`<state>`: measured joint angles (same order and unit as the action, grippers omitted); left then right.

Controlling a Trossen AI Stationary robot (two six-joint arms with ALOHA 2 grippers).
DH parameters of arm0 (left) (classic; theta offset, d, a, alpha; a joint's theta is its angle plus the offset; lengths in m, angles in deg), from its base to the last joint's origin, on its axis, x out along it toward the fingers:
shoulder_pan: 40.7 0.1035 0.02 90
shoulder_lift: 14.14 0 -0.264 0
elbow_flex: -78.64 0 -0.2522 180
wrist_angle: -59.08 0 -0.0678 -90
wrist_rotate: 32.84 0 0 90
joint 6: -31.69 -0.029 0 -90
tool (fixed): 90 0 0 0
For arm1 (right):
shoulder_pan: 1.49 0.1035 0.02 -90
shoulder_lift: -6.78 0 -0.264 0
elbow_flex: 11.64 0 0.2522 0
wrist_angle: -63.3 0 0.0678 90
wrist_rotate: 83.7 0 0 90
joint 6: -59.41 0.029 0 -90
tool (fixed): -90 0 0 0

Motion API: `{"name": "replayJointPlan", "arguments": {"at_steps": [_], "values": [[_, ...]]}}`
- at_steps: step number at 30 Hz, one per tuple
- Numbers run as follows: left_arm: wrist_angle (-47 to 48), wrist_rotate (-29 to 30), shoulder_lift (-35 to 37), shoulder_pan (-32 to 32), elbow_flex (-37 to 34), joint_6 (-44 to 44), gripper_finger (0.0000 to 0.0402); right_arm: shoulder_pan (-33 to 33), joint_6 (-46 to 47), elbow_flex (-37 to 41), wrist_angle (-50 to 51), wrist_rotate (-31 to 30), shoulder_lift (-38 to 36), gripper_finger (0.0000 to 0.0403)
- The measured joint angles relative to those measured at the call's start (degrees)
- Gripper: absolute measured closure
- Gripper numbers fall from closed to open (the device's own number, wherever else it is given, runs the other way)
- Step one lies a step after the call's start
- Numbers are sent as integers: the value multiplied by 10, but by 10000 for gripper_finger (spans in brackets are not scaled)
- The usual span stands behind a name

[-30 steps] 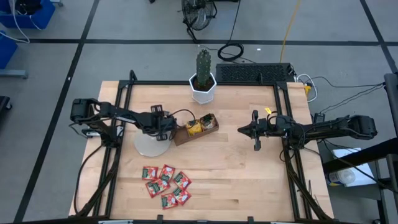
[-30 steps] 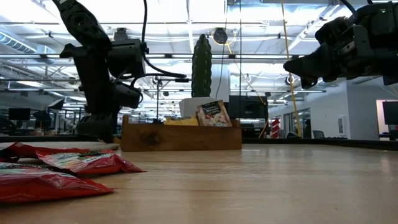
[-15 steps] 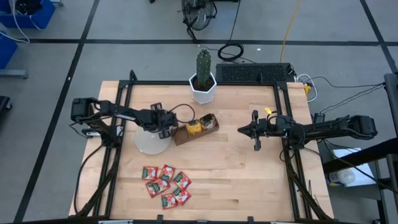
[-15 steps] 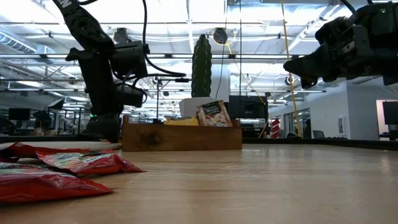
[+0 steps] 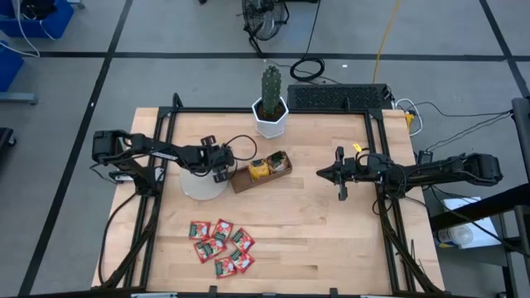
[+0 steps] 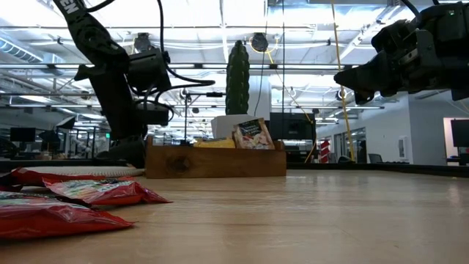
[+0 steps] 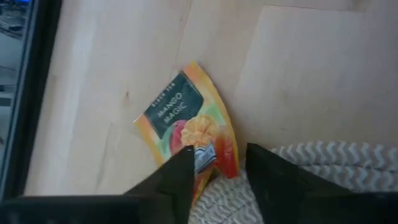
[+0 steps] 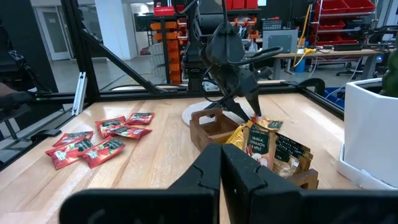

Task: Pick & Place Tea
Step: Put the yellow tea bag into the middle section of the wooden organizer

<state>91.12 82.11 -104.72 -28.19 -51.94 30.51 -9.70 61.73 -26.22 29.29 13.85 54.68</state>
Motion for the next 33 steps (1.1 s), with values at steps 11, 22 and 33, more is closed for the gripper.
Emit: {"name": "replayJointPlan", "arguments": {"at_steps": [11, 22, 33], "values": [[2, -8, -2, -3, 2, 3, 396, 0, 0, 0, 0, 0, 0, 403], [119, 96, 54, -42, 84, -1, 400, 0, 0, 0, -2, 0, 0, 403], [119, 217, 77, -145, 193, 69, 401, 0, 0, 0, 0, 0, 0, 403]]}}
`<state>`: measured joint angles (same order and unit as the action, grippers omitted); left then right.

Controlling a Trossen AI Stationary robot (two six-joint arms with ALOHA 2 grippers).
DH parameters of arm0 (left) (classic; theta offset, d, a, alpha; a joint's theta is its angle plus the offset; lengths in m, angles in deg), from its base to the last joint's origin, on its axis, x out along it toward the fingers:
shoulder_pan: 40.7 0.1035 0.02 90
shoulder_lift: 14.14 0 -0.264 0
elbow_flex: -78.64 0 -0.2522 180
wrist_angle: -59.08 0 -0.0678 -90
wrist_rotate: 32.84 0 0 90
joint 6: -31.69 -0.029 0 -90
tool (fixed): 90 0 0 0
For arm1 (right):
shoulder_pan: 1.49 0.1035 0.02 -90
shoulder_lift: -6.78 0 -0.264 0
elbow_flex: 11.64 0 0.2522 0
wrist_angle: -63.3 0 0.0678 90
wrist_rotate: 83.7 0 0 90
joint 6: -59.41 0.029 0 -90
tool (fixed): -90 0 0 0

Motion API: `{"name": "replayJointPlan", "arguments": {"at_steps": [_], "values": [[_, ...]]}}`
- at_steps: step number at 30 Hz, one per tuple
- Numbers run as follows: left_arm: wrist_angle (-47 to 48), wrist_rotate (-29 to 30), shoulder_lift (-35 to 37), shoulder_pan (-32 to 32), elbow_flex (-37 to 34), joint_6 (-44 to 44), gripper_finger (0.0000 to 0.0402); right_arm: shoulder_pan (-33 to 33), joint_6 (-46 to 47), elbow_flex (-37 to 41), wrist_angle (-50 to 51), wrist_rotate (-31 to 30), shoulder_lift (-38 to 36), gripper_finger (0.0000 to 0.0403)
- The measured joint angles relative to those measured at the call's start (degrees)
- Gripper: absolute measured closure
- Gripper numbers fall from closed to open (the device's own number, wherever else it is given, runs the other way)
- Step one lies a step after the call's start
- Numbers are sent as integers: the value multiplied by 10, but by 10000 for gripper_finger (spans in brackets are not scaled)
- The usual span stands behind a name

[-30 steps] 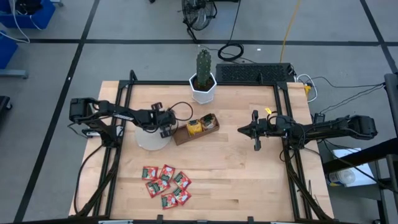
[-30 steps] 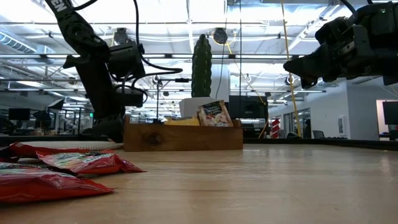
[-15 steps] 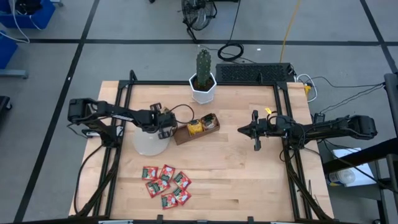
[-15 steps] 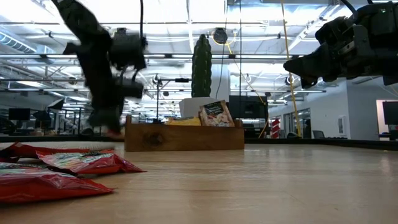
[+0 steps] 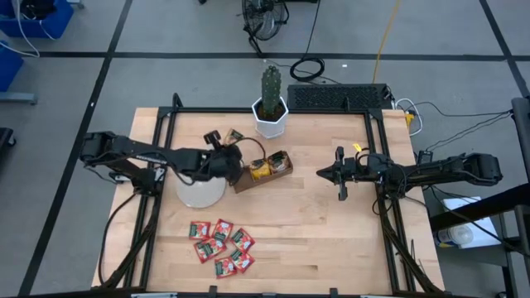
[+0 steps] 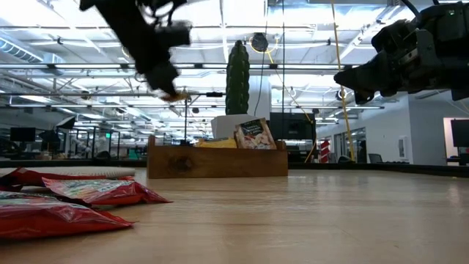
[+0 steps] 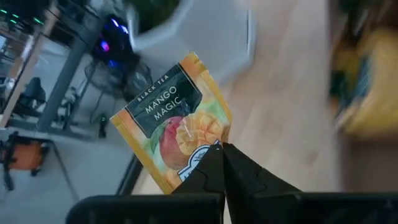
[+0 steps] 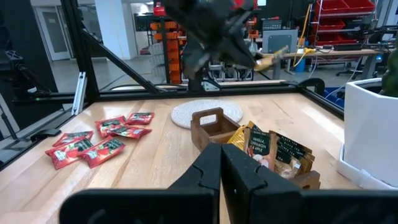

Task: Pick & Place Tea
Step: Put the yellow tea bag into the middle section of the wooden organizer

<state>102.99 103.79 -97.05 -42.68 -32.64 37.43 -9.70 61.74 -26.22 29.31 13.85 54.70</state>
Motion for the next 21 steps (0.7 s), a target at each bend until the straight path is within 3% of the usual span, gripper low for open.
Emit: {"name": "replayJointPlan", "arguments": {"at_steps": [10, 16, 21], "values": [[-97, 75, -141, -111, 97, 115, 401, 0, 0, 0, -1, 0, -1, 403], [-92, 74, -243, -112, 137, 159, 401, 0, 0, 0, 0, 0, 0, 403], [-94, 63, -284, -99, 143, 223, 401, 0, 0, 0, 0, 0, 1, 403]]}}
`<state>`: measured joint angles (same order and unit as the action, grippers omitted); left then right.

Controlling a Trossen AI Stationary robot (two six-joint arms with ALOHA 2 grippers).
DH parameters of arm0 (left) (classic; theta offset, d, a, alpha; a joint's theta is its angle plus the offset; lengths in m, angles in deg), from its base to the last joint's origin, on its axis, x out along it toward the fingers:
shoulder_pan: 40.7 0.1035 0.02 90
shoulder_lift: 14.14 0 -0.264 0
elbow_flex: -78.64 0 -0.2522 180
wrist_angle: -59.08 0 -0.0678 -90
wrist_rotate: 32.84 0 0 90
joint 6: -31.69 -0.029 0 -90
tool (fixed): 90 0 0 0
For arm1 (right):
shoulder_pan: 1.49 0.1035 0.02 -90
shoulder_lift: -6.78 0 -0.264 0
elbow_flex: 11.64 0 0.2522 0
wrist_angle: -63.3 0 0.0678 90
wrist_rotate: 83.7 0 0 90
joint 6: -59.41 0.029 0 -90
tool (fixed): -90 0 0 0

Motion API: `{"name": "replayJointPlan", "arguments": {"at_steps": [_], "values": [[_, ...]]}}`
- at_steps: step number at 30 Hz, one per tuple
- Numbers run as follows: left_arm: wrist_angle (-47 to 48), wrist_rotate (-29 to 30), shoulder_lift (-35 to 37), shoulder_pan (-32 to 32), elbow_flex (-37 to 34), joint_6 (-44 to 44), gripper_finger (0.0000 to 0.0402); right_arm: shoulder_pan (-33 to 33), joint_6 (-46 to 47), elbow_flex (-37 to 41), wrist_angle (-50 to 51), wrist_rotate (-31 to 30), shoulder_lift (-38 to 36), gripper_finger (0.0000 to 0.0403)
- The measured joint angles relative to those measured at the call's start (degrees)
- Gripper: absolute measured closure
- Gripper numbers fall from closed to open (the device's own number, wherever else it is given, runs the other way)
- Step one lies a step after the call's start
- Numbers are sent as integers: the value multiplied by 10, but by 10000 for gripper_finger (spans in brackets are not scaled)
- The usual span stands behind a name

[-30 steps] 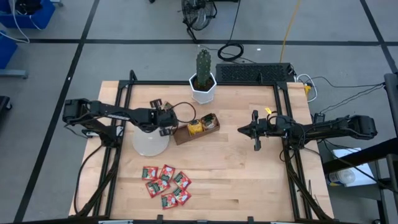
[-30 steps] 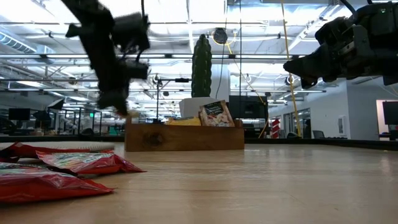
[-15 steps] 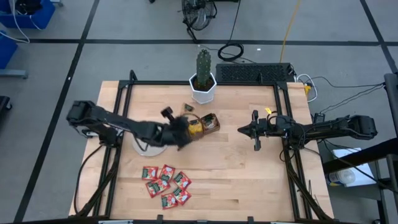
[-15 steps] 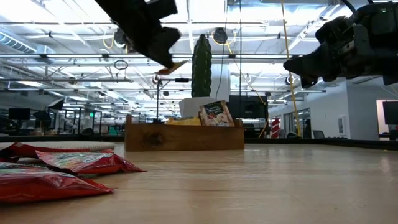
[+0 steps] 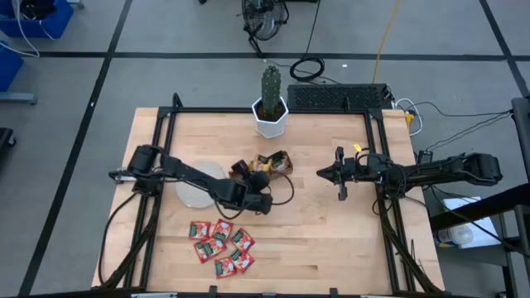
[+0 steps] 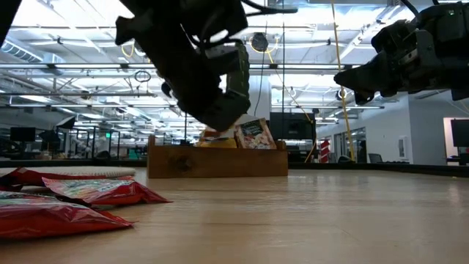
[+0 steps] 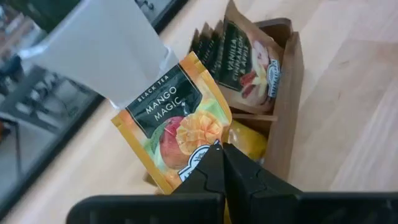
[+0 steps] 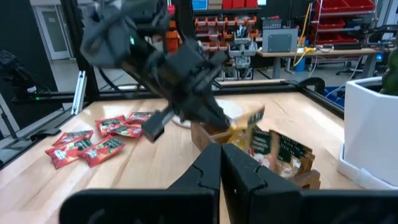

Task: Pick & Place Tea
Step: Put the yellow tea bag into the middle section of the wooden organizer

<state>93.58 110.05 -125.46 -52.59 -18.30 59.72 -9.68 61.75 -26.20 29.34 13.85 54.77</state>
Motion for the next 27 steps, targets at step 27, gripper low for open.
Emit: {"name": "replayJointPlan", "arguments": {"at_steps": [27], "values": [[-10, -140, -6, 50, 0, 32, 351, 0, 0, 0, -1, 0, 0, 403]]}}
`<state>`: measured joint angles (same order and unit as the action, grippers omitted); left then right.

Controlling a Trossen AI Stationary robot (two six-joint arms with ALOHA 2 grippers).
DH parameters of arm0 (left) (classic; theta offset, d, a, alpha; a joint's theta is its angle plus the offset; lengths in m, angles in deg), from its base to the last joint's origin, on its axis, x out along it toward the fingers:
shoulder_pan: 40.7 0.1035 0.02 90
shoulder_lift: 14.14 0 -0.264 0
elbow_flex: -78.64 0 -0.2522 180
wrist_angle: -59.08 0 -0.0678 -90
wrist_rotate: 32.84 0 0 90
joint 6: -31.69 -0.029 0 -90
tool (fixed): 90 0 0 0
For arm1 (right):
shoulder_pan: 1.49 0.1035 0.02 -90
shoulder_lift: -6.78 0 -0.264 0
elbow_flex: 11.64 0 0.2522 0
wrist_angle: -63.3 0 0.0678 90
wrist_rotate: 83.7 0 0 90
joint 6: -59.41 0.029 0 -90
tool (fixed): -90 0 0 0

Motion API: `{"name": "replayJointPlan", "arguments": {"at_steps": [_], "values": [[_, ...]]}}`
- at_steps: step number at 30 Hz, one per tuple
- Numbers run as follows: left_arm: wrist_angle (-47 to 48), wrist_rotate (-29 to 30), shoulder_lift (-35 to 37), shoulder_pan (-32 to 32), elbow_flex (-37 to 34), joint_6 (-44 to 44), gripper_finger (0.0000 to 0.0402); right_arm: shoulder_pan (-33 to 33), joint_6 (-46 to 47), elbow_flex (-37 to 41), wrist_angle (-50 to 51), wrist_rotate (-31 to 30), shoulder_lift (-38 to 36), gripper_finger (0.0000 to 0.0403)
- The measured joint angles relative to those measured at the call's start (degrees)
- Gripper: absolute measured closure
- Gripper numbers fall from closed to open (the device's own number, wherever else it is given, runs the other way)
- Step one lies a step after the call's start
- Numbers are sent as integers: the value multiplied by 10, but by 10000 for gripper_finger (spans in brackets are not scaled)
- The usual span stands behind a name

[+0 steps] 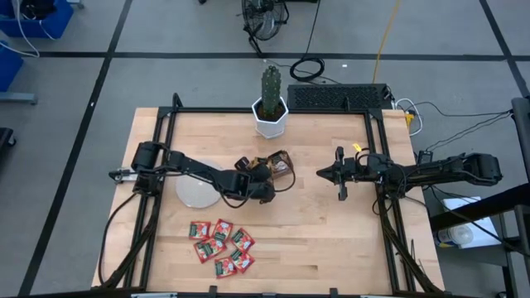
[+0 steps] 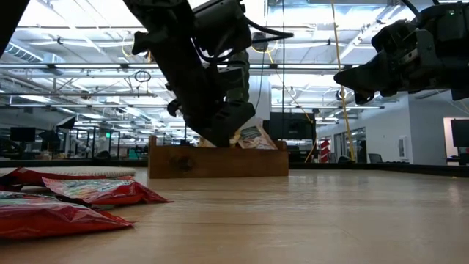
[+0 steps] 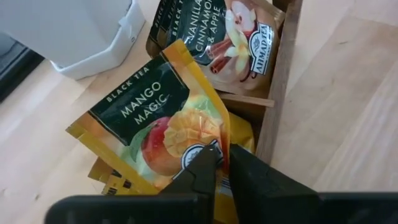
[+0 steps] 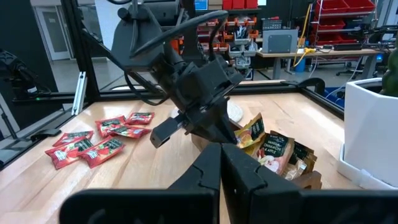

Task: Pick & Place Tea
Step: Put the yellow tea bag into the middle section of the wooden organizer

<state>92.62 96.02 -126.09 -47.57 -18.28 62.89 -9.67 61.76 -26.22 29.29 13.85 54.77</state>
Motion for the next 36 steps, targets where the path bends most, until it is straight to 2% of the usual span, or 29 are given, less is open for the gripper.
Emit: {"name": "replayJointPlan", "arguments": {"at_steps": [10, 15, 25, 33, 36], "values": [[-11, 1, 2, -5, 0, -39, 244, 0, 0, 0, 0, 0, 0, 403], [-5, -3, 11, -7, 0, -61, 209, 0, 0, 0, 0, 0, 0, 403], [-3, 0, 66, -16, 0, -129, 192, 0, 0, 0, 0, 0, 0, 403], [-1, 2, 68, 3, 0, -136, 192, 0, 0, 0, 0, 0, 0, 403], [15, 3, 73, 6, 0, -182, 192, 0, 0, 0, 0, 0, 0, 403]]}}
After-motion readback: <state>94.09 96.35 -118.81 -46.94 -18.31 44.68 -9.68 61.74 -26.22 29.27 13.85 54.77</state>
